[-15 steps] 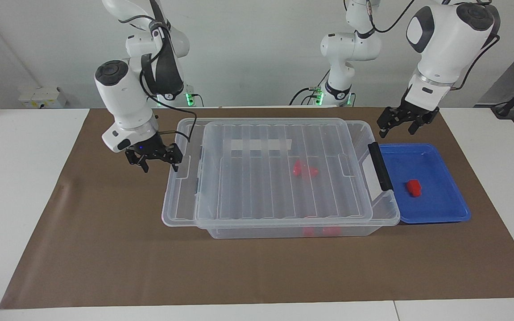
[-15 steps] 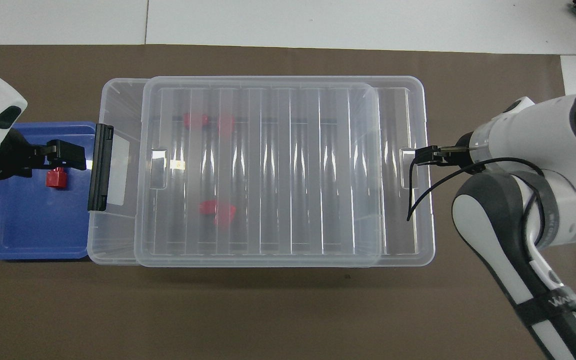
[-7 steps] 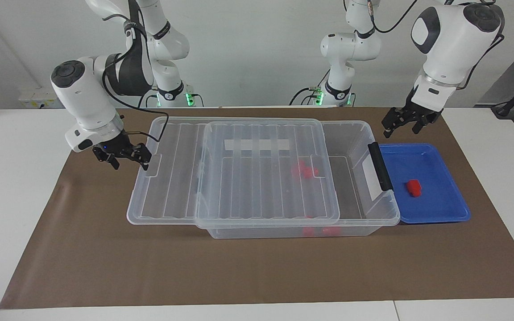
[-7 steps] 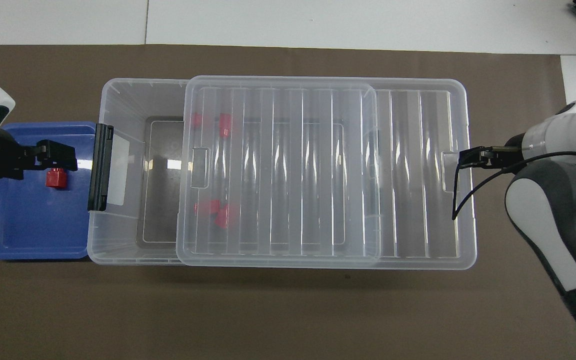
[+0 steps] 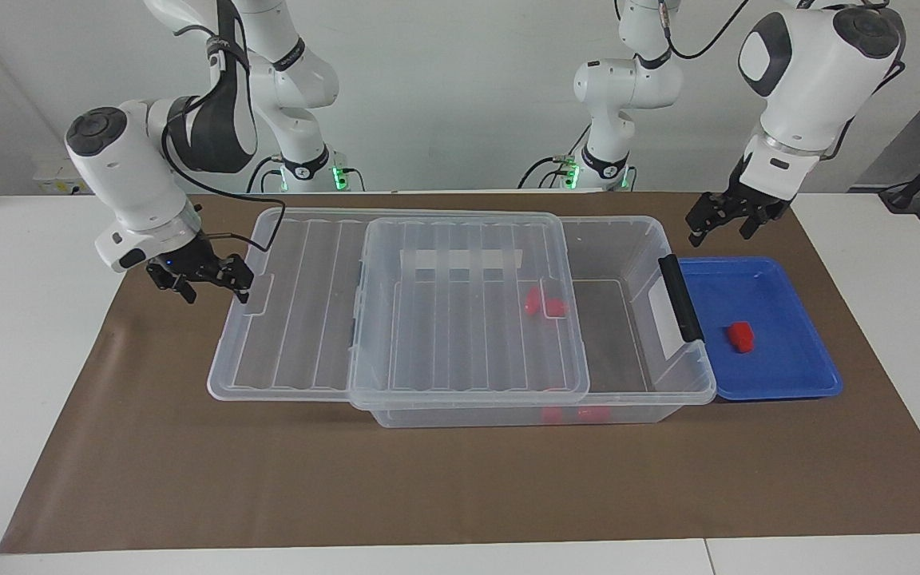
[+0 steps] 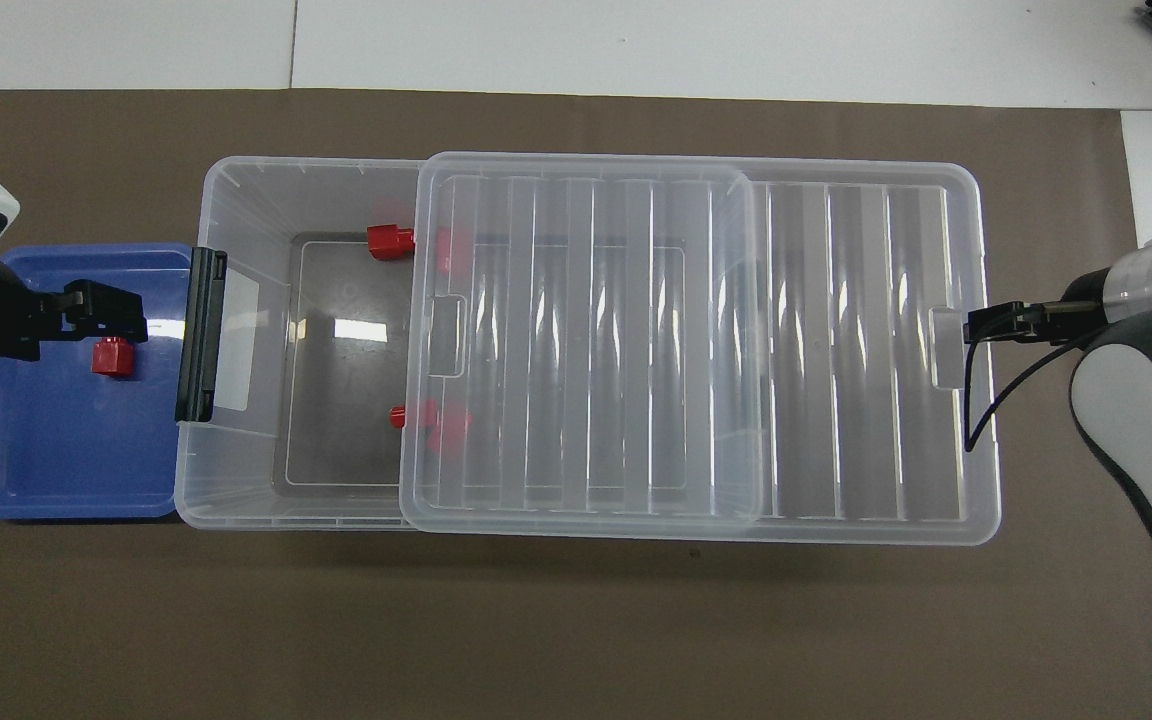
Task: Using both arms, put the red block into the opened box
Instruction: 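Slide the clear lid toward the right arm to open the box, then grasp the red block on the blue tray with the left gripper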
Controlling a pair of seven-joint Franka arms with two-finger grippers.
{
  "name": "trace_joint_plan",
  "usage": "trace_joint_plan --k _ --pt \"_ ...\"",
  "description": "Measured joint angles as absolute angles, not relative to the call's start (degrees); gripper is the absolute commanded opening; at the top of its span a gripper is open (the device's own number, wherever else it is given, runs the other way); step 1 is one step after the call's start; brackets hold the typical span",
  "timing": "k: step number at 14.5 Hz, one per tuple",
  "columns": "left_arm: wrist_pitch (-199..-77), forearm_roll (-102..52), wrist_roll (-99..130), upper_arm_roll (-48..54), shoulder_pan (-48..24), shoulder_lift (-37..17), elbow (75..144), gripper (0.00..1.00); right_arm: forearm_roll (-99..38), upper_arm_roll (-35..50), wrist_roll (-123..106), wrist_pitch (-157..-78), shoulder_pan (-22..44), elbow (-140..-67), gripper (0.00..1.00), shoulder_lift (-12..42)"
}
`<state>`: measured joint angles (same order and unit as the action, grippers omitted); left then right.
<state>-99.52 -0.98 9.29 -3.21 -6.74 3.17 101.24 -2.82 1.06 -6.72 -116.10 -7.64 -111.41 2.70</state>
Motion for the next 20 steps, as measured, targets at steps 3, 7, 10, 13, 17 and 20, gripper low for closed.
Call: trace_joint_plan --k 3,7,10,13,17,20 --pt "-101.9 -0.7 2.5 -3.3 -4.0 3.2 101.3 1.0 -2.8 1.0 -8.6 -116.1 -8.3 -111.4 1.0 2.7" --pt "-108.6 0.7 -6.5 -3.3 -0.7 3.1 104.1 1.0 -2.8 1.0 -8.8 -116.1 -8.6 -111.4 1.0 2.6" --pt "-113.7 0.7 -11.3 -3.4 1.9 2.5 108.3 1.0 -2.8 1.0 -8.8 -116.1 -8.6 -111.2 1.0 2.6" --pt "-118.7 0.8 -11.5 -3.4 3.4 0.3 111.6 1.0 -2.8 1.2 -8.9 -116.0 -8.5 -109.7 1.0 2.4" --pt "-127.5 0.8 -11.0 -3.5 4.8 -2.4 117.0 1.0 -2.5 1.6 -6.3 -113.0 -7.1 -107.4 1.0 1.1" --pt "-130.4 0.8 -8.2 -3.5 6.3 -3.5 119.4 1.0 -0.4 1.9 -0.6 -108.1 -4.5 -105.2 1.0 -0.3"
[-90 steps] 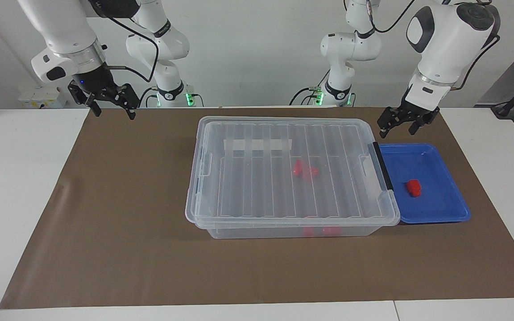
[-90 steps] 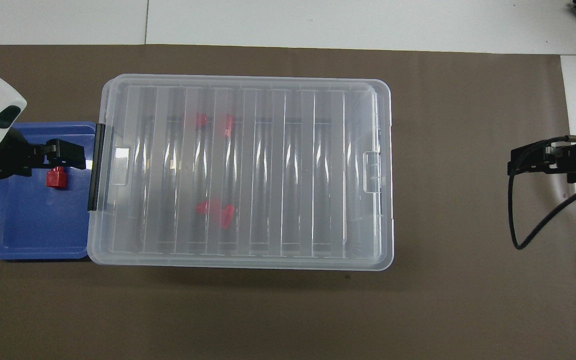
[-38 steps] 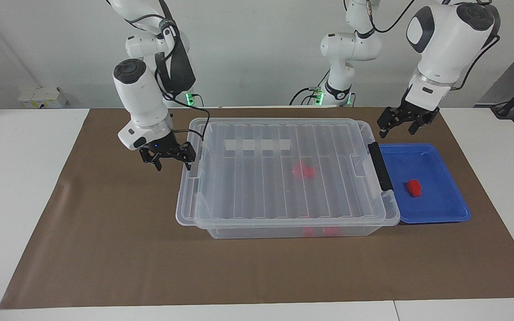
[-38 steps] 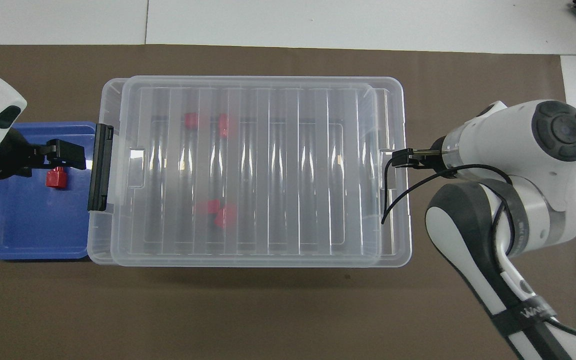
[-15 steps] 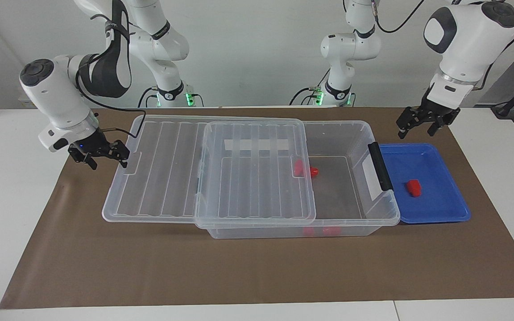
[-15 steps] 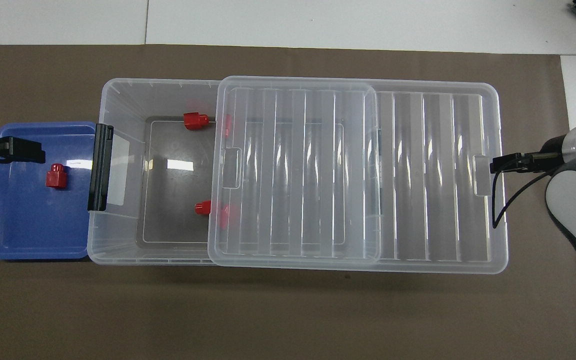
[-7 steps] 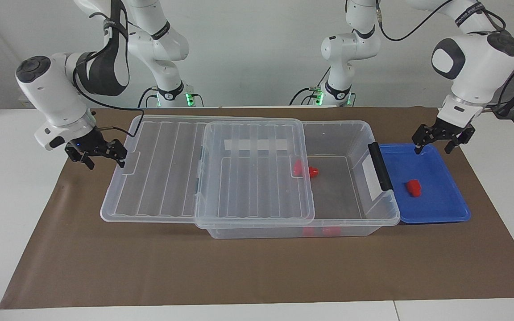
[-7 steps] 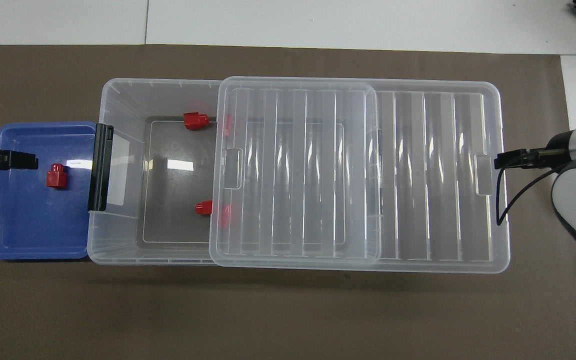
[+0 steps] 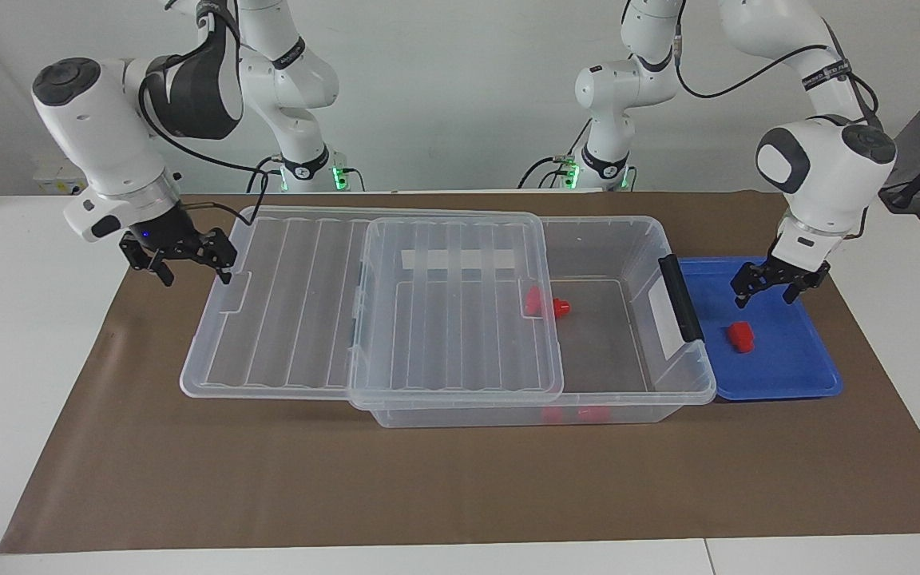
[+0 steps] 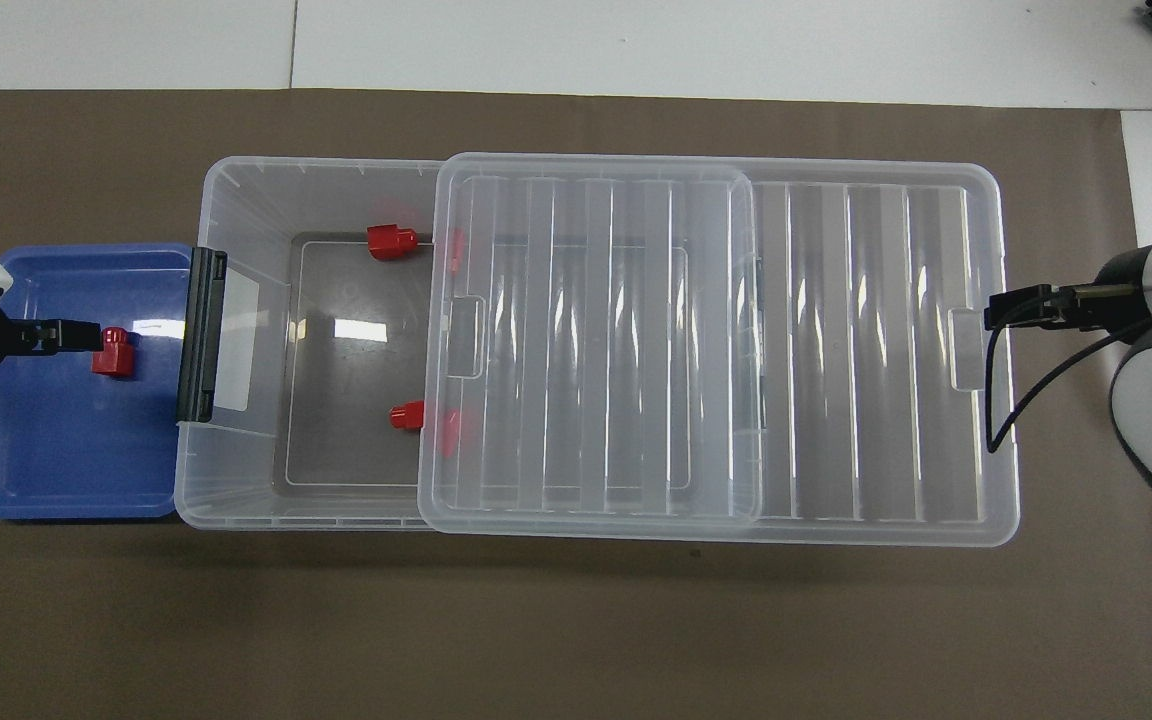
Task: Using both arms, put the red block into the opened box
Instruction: 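Grasp the red block on the blue tray with the left gripper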
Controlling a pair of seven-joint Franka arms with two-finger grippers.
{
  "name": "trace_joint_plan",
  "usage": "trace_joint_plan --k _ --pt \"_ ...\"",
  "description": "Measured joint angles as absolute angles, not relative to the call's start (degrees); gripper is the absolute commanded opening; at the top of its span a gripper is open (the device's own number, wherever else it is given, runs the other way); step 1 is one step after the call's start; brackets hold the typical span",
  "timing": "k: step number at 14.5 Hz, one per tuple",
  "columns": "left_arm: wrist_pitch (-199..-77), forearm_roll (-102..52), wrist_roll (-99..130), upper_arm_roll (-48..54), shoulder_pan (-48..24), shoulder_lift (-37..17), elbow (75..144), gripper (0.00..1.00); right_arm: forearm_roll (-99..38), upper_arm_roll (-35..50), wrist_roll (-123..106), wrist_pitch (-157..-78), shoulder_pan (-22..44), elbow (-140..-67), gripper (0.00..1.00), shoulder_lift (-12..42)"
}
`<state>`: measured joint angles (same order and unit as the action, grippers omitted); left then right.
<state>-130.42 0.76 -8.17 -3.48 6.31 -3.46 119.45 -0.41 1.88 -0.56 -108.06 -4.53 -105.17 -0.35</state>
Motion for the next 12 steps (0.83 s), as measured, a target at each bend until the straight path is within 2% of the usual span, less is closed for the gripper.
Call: trace_joint_plan --k 4,12 --pt "-135.1 0.8 -6.4 -3.4 6.4 -4.3 122.7 1.0 1.5 2.1 5.0 -101.9 -1.0 -100.9 1.0 -1.4" --pt "-146.4 0.8 -5.3 -3.4 6.4 -13.3 124.0 1.0 1.4 2.6 8.1 -91.4 -0.3 -91.2 1.0 -1.3"
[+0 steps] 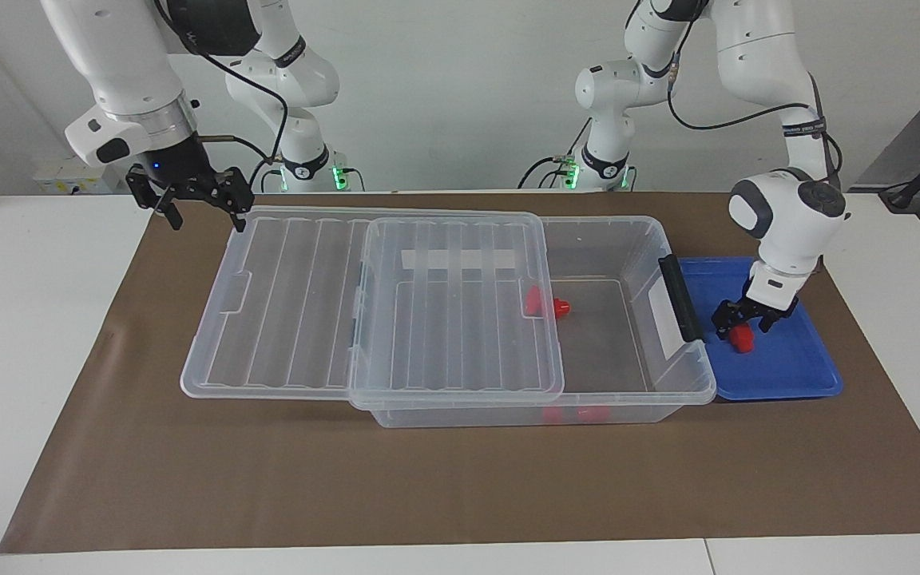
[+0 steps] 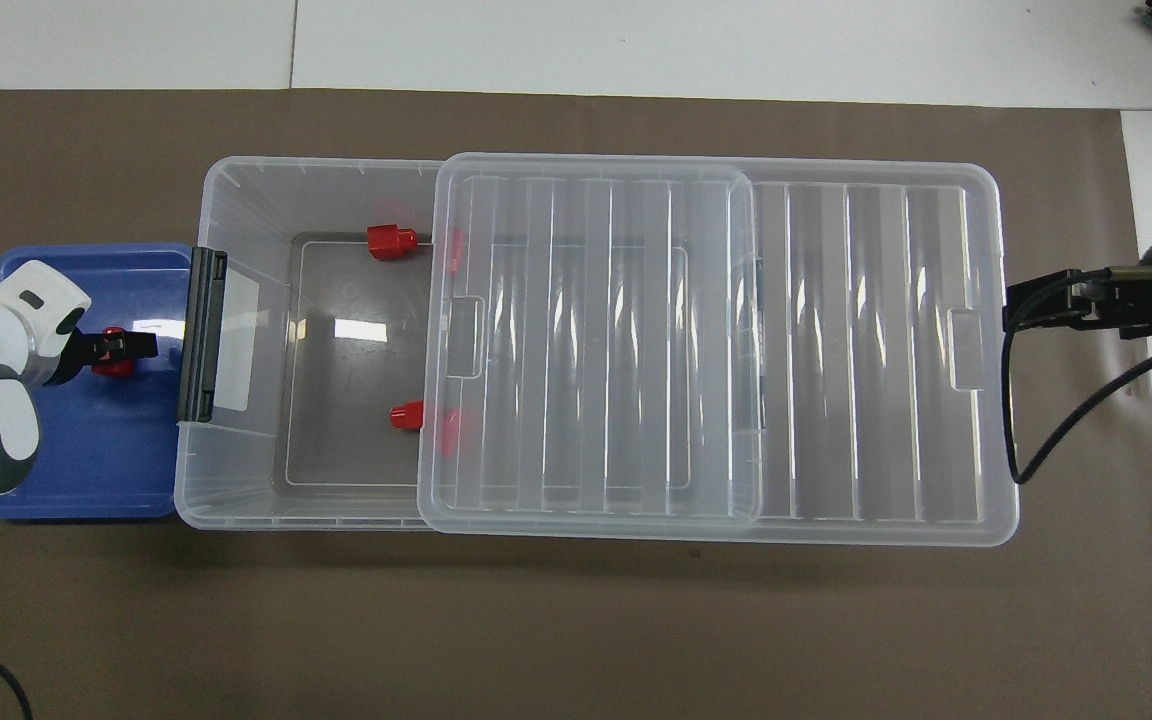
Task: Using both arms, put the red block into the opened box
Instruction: 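Grasp the red block on the blue tray with the left gripper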
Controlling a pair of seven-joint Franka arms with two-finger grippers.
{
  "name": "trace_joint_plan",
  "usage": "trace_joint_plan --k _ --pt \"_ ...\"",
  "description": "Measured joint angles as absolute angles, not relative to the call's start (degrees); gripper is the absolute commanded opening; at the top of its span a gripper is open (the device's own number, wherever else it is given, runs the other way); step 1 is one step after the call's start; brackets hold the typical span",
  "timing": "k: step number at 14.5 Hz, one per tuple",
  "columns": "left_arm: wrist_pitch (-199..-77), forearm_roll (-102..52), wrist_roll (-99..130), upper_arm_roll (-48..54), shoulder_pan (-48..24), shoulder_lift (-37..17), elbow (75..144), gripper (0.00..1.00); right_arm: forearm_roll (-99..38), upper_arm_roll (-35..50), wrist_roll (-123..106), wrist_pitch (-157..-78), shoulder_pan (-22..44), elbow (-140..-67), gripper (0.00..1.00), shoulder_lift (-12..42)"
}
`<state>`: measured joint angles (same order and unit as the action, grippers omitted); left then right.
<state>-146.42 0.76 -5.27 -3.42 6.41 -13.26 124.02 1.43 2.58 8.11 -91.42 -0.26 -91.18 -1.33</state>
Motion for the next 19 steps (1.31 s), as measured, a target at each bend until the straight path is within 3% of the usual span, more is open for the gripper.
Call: trace_joint_plan --k 3,9,11,13,17,19 --pt "-146.6 0.8 -5.8 -3.4 6.4 -13.7 124.0 1.0 1.5 2.7 10.4 -87.6 -0.2 -88.1 1.0 -0.7" --pt "-146.6 0.8 -11.8 -3.4 7.2 -13.7 124.0 1.0 1.5 3.6 10.5 -87.3 -0.1 -86.9 1.0 0.1" --pt "-146.5 0.8 -12.1 -3.4 7.2 -13.7 124.0 0.94 1.5 3.8 10.5 -87.3 -0.1 -87.0 1.0 0.3" --pt "-146.5 0.8 -12.1 -3.4 7.2 -13.7 124.0 0.7 1.5 3.8 10.5 -87.1 -0.2 -87.0 1.0 0.4" --pt "-146.5 0.8 -12.2 -3.4 7.2 -13.7 124.0 0.02 1.5 3.8 10.5 -86.4 -0.2 -87.2 1.0 0.4" --pt "-146.2 0.8 -12.3 -3.3 7.2 -13.7 124.0 0.0 1.5 3.8 10.5 -85.5 -0.2 -87.6 1.0 0.1"
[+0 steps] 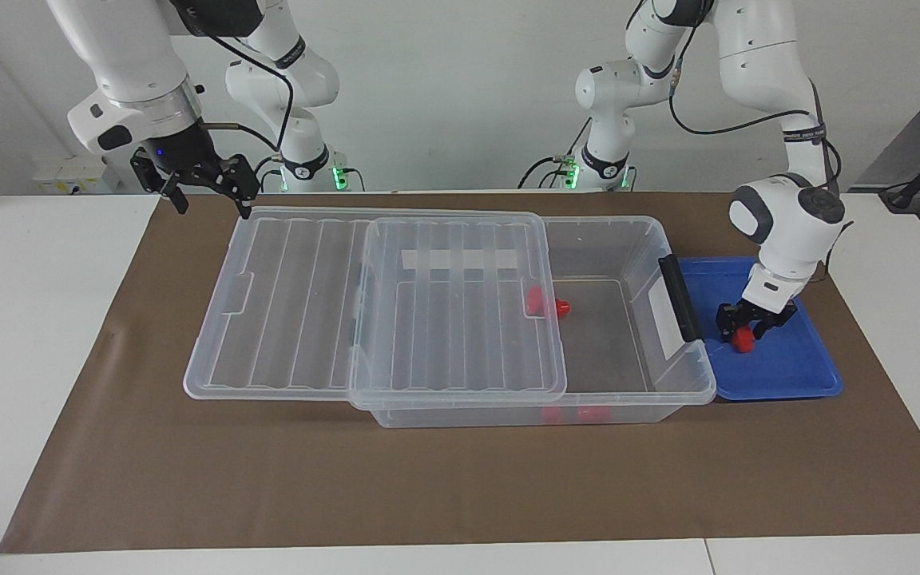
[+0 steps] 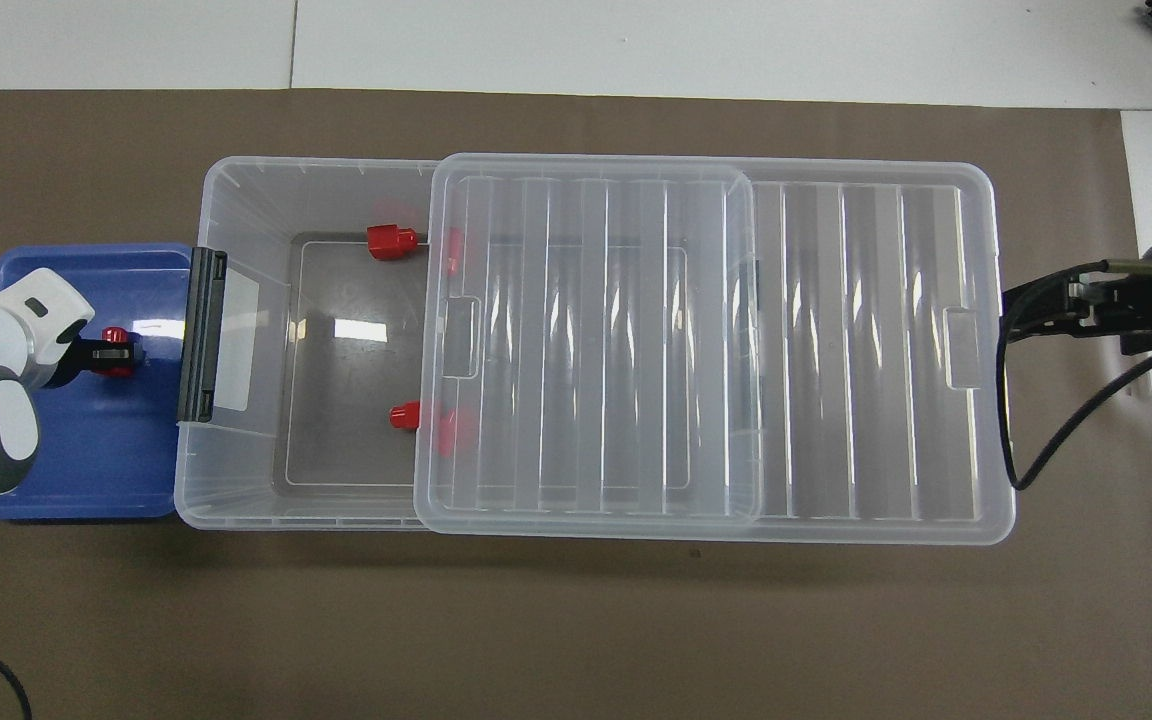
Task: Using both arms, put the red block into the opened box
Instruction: 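Grasp the red block on the blue tray with the left gripper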
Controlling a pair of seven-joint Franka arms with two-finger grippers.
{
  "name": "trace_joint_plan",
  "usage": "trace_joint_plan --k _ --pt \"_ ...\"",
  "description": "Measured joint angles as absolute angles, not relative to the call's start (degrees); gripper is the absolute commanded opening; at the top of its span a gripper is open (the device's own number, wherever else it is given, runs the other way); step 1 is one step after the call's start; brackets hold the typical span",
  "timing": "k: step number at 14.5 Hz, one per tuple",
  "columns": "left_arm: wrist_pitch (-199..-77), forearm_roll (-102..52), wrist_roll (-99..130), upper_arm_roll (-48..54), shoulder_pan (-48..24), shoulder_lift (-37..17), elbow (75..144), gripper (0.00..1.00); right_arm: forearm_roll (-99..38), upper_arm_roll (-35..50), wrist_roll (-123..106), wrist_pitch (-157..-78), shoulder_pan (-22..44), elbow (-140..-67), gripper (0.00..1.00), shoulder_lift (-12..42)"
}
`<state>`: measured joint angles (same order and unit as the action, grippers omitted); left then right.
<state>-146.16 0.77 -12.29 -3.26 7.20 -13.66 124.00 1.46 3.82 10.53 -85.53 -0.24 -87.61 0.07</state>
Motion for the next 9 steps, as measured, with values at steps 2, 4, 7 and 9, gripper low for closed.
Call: trace_joint_plan --k 2,4,7,9 --pt "-145.2 0.8 -12.4 -3.1 7.2 -13.7 123.7 0.0 1.5 3.8 10.5 -85.4 -0.3 -89.0 1.0 -0.9" --pt "-143.3 0.8 -12.4 -3.0 7.1 -13.7 122.9 0.0 1.5 3.8 10.5 -85.4 -0.4 -89.8 1.0 -1.6" --pt "-135.5 0.8 -12.4 -2.9 7.1 -13.6 118.1 0.0 1.5 3.4 10.5 -85.4 -0.5 -89.9 1.0 -1.9" --pt "-125.0 0.8 -12.4 -2.6 7.1 -13.2 111.0 0.0 1.5 3.4 10.5 -85.4 -0.4 -89.9 1.0 -1.9"
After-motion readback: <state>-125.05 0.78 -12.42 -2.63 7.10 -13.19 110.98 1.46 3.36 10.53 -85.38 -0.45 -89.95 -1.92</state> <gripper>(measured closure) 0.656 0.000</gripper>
